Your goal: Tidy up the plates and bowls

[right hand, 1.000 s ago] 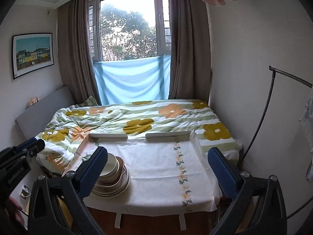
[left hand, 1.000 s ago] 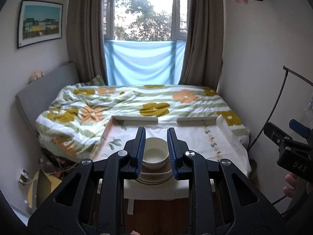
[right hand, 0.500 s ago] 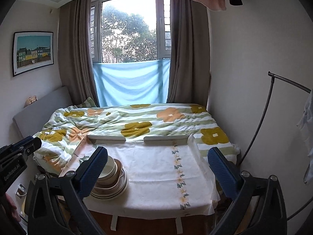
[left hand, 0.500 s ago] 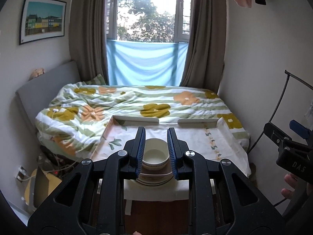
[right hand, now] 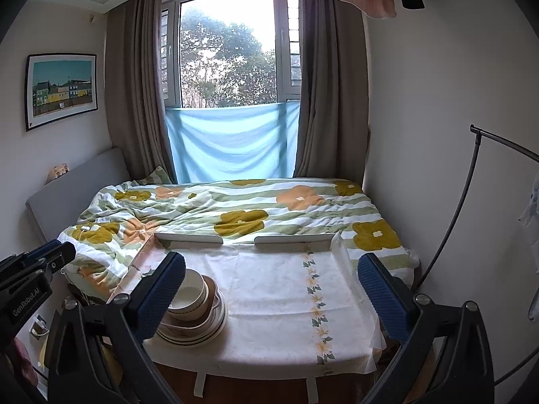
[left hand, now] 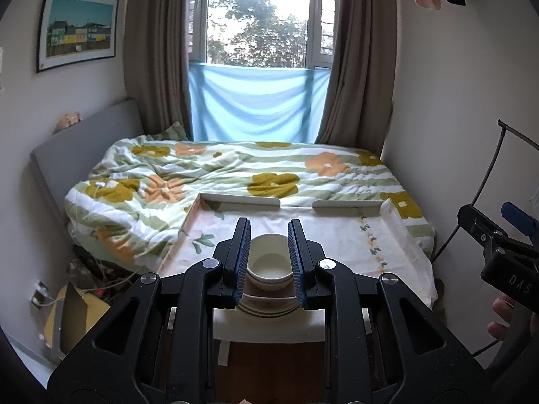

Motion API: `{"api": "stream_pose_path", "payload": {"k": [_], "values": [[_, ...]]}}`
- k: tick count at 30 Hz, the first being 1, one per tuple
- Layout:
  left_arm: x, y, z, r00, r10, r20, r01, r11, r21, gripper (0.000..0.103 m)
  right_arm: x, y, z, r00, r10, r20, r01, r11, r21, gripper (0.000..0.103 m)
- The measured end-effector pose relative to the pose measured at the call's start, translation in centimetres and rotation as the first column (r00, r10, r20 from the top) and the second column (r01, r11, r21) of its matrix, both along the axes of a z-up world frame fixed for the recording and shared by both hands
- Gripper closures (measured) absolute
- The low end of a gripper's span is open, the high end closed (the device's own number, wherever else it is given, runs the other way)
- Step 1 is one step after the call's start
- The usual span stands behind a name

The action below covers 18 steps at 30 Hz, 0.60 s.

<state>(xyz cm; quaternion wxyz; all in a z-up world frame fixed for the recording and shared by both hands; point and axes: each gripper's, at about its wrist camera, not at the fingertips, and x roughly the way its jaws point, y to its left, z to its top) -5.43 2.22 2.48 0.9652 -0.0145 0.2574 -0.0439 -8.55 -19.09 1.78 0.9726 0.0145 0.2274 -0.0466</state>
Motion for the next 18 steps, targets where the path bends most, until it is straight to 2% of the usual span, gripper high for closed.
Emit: {"api": "stream_pose_path", "payload": {"k": [18], "values": [[0.42,0.27,-0.24,1.000,0.000,-0.008,0.000,1.000,0.010,0.083,0.30,0.27,-0.03,1.000,0.004,-0.003,-0.004,1.000,0.001,0.001]]}}
